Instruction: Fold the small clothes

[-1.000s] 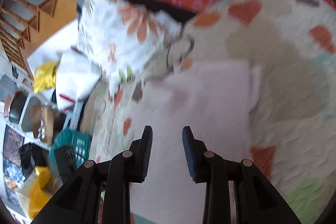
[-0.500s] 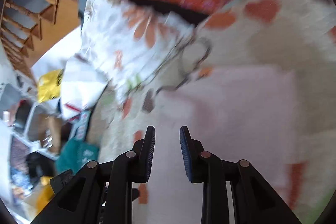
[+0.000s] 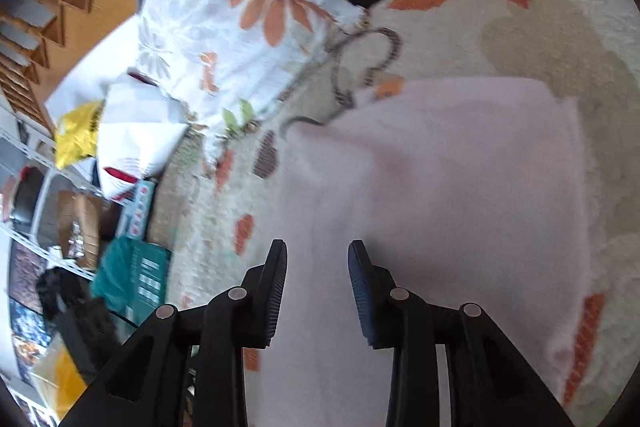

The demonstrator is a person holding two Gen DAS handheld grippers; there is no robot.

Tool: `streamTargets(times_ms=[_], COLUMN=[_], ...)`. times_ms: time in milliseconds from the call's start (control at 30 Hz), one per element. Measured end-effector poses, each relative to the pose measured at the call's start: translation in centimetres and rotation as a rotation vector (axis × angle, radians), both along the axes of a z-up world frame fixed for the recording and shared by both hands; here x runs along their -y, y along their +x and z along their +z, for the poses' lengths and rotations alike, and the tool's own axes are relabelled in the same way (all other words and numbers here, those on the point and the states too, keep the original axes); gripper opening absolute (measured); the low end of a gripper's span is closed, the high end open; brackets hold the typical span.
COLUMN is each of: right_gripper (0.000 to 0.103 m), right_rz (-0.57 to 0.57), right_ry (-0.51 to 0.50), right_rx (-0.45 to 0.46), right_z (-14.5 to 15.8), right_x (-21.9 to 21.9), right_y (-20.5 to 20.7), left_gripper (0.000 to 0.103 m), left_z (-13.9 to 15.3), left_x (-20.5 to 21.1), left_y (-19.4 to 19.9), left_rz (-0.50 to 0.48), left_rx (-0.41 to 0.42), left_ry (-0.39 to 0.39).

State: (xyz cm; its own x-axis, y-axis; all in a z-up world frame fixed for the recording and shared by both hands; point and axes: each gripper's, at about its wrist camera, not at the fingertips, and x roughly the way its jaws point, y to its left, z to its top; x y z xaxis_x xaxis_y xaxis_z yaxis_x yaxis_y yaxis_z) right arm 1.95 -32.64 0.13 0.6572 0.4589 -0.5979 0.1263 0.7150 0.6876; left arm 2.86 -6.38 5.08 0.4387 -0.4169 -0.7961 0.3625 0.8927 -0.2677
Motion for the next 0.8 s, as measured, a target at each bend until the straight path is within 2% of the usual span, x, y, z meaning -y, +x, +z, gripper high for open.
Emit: streamTargets(times_ms=[300, 533, 633, 700, 800], right_gripper=[0.035, 0.035, 0.035, 0.035, 0.044], right_rz=[-0.097, -0.101, -0.120, -0.142, -0.173], right_ry=[0.048, 0.082, 0.053, 0.042, 0.028], right_rx=[-0.084, -0.092, -0.099, -0.102, -0.088], right_z=[-1.5, -1.8, -1.3, -1.0, -0.3], right_x=[5.0, 7.0, 7.2, 7.4, 7.7], right_y=[-5.0, -8.1, -8.9, -9.4, -10.0], left_gripper=[0.077, 0.081, 0.085, 0.091, 0.098], left_z=[1.9, 3.2, 4.1, 5.0, 6.7], left_x=[-0.9, -1.4, -1.4, -1.4, -1.8], left_y=[-1.6, -2.8, -3.8, -4.8, -6.6], left_rz=[0.015, 0.063, 0.107, 0.135, 0.173], left_rx=[0.146, 0.270, 0.360, 0.441, 0.560], left_ry=[0.060, 0.104, 0.147, 0.164, 0.167])
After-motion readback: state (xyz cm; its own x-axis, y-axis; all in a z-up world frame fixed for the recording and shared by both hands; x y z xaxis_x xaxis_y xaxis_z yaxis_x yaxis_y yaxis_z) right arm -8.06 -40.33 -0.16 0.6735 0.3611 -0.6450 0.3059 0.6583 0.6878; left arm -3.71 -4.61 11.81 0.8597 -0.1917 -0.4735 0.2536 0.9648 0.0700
